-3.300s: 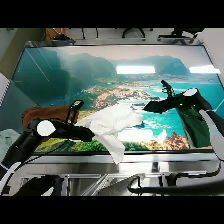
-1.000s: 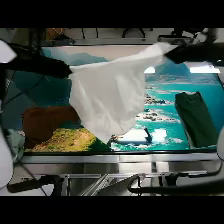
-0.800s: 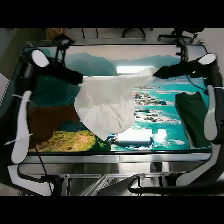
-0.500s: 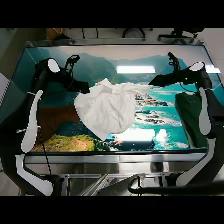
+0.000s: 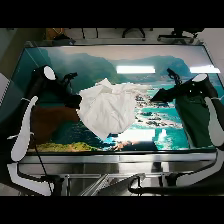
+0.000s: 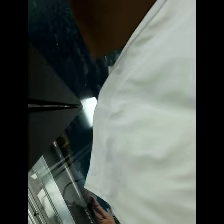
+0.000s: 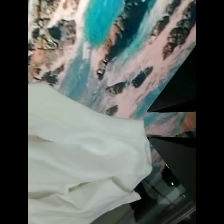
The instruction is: Fold the shirts.
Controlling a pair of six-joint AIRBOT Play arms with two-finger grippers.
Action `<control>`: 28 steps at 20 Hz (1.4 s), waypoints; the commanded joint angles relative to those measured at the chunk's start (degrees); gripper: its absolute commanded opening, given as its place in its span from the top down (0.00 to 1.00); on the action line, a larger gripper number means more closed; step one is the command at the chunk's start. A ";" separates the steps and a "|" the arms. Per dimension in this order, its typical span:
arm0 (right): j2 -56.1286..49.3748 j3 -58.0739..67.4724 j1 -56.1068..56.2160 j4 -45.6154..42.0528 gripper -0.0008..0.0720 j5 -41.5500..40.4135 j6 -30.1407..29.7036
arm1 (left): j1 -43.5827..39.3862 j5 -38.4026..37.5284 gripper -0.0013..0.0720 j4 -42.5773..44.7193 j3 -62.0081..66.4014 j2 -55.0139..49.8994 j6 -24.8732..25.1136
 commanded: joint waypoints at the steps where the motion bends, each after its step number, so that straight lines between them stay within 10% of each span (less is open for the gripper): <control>1: 7.87 -16.44 0.04 -0.11 0.75 -5.38 -1.42 | -0.15 2.97 0.97 0.39 -8.41 4.17 -1.97; 3: 11.47 -24.96 0.85 0.15 0.69 -9.66 -2.16 | -1.51 5.84 0.97 -0.15 -14.47 6.08 -2.67; 5: 12.50 -30.18 2.71 0.55 0.26 -12.11 -2.34 | -4.17 10.01 0.96 -0.52 -20.39 7.61 -3.56; 6: 12.37 -31.39 4.15 0.57 0.27 -13.03 -2.34 | -5.66 11.74 0.86 -2.14 -22.71 7.96 -3.43; 7: 12.04 -31.82 6.08 1.25 0.27 -14.60 -2.36 | -7.19 13.11 0.27 -4.72 -24.68 7.98 -3.43; 8: 11.65 -31.82 8.00 2.80 0.27 -16.22 -2.82 | -8.70 14.78 0.05 -7.43 -26.43 7.91 -3.32; 10: 10.78 -31.80 12.09 6.51 0.27 -20.85 -4.52 | -11.82 17.94 0.04 -8.52 -30.01 7.91 -3.28; 19: 5.79 -31.01 19.17 19.52 0.41 -33.46 -10.10 | -17.59 35.34 0.04 -16.59 -35.69 6.21 -2.89; 20: 5.42 -31.01 19.19 19.52 0.41 -33.29 -10.08 | -17.64 35.10 0.11 -16.63 -35.12 5.27 -2.89; 24: 5.60 -31.01 19.41 22.27 0.89 -30.10 -13.25 | -17.55 31.98 0.95 -16.52 -32.26 3.67 -0.61; 28: 11.41 -27.82 17.09 21.84 0.97 -26.43 -14.14 | -15.08 26.08 0.97 -15.50 -27.56 9.51 0.63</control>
